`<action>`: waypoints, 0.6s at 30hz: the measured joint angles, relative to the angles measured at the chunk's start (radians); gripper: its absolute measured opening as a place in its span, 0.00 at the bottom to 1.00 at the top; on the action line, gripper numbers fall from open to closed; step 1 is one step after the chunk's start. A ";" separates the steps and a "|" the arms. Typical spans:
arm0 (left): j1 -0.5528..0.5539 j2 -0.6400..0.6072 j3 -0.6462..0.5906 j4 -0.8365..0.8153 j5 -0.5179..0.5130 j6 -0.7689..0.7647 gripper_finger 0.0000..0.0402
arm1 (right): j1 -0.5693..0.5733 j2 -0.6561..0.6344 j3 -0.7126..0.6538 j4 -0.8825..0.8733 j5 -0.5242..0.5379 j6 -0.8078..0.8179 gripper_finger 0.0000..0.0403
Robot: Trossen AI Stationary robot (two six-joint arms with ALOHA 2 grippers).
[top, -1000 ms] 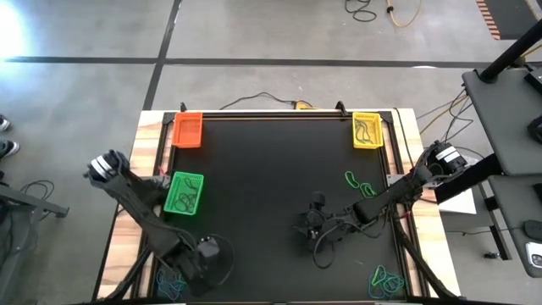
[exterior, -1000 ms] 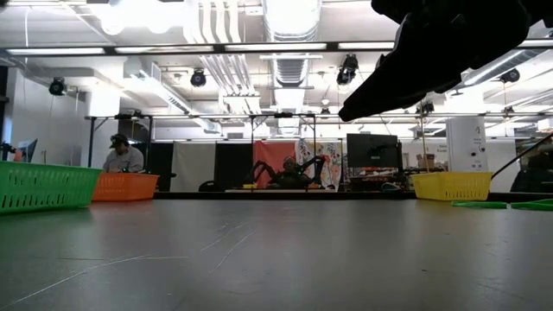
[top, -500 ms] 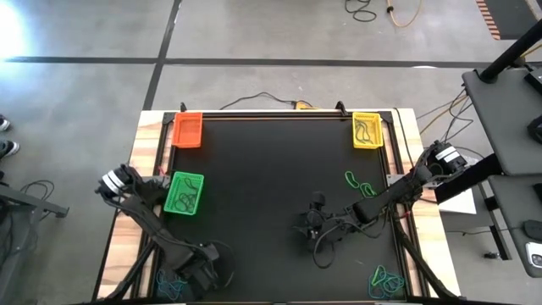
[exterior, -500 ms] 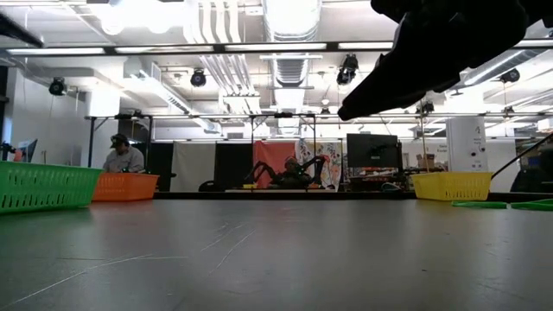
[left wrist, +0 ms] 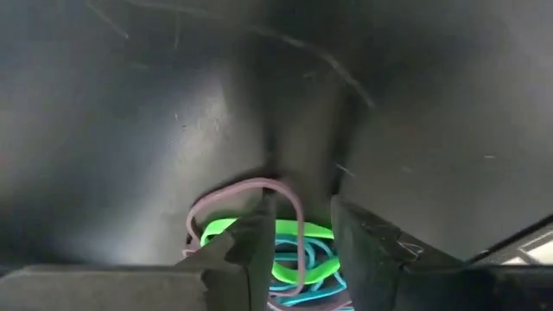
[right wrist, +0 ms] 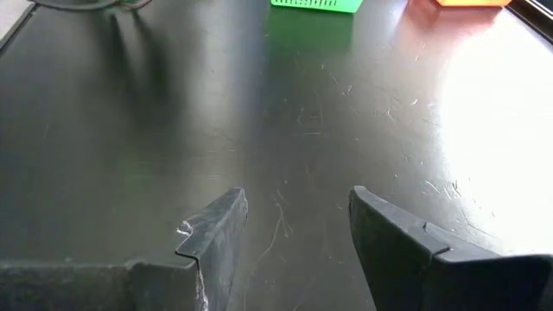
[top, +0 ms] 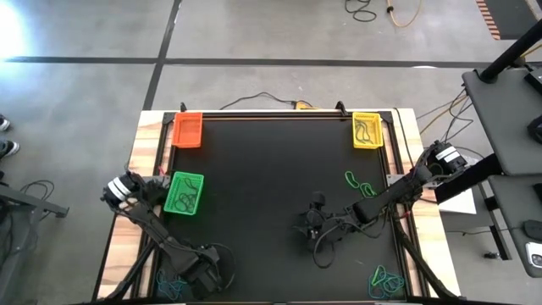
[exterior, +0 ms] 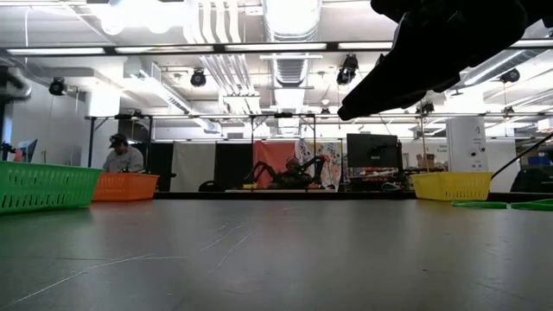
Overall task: Sort rubber bands into baskets
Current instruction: Put the bottom left violet rubber band into the green bin
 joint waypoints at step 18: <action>-0.003 0.005 0.027 -0.116 0.043 0.031 0.00 | 0.000 0.000 0.000 -0.001 0.000 -0.001 0.49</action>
